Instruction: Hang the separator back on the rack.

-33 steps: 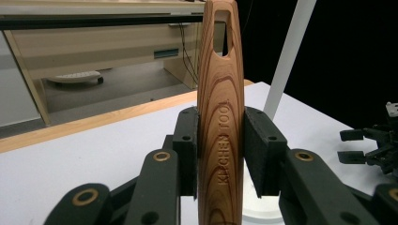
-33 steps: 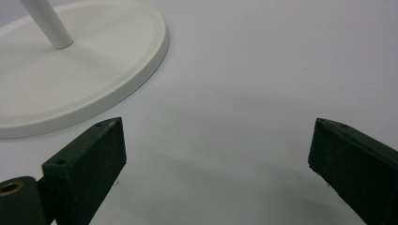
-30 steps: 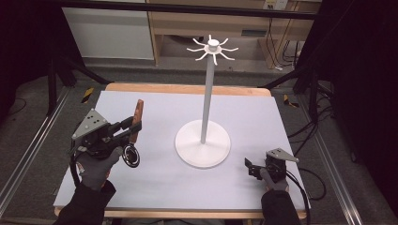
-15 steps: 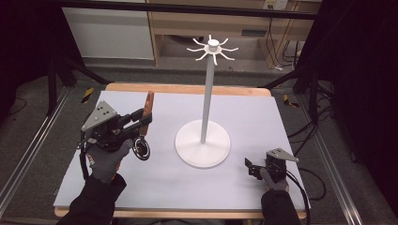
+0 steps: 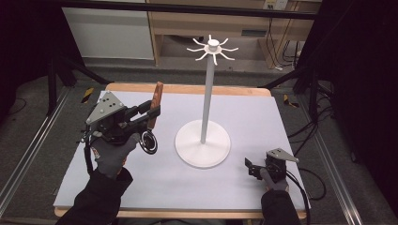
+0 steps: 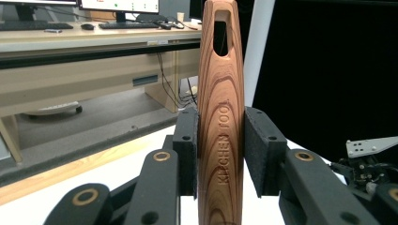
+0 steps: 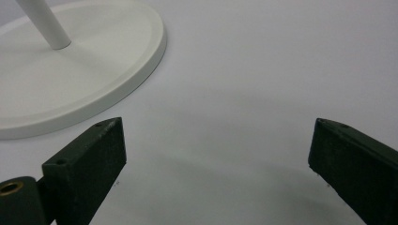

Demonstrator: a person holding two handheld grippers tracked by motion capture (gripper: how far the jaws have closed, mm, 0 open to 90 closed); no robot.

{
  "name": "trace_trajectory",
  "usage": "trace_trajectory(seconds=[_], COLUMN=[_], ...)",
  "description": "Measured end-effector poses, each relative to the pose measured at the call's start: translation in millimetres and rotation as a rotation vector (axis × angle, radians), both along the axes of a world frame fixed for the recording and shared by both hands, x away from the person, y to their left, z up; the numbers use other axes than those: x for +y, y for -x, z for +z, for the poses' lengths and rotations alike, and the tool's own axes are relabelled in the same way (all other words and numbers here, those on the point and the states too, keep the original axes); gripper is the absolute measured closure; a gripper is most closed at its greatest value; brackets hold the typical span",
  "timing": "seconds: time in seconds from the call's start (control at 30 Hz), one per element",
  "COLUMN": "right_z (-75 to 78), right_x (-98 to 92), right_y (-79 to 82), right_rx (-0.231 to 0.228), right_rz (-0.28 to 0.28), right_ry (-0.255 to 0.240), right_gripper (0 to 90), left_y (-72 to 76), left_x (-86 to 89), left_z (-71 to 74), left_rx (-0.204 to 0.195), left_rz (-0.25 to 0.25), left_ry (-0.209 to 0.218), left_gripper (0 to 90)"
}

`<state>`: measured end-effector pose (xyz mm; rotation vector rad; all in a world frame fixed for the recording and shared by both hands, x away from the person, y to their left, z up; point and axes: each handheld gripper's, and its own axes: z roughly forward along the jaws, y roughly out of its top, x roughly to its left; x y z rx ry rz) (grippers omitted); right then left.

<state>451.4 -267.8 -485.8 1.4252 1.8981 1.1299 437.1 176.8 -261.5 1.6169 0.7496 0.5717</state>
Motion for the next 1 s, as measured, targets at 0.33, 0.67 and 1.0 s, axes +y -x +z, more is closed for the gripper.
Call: trace_trajectory(seconds=[0.33,0.67,1.0], right_z=[-0.1,-0.1,-0.1], right_x=[0.0,-0.1,-0.2], right_y=[-0.1,-0.2,-0.4], right_rx=[0.001,0.002,0.004], right_rz=[0.002,0.002,0.001], right_ry=[-0.002,-0.002,-0.002], right_gripper=[4.9,4.9,4.9], left_y=[-0.2,0.1,-2.3], left_x=[-9.7,-21.8,-29.2], left_z=[8.6,21.4,32.4], left_rx=[-0.014,-0.037,-0.049], left_rz=[-0.019,-0.035,-0.034], left_ry=[0.016,0.027,0.02], left_gripper=[67.4,67.4,67.4])
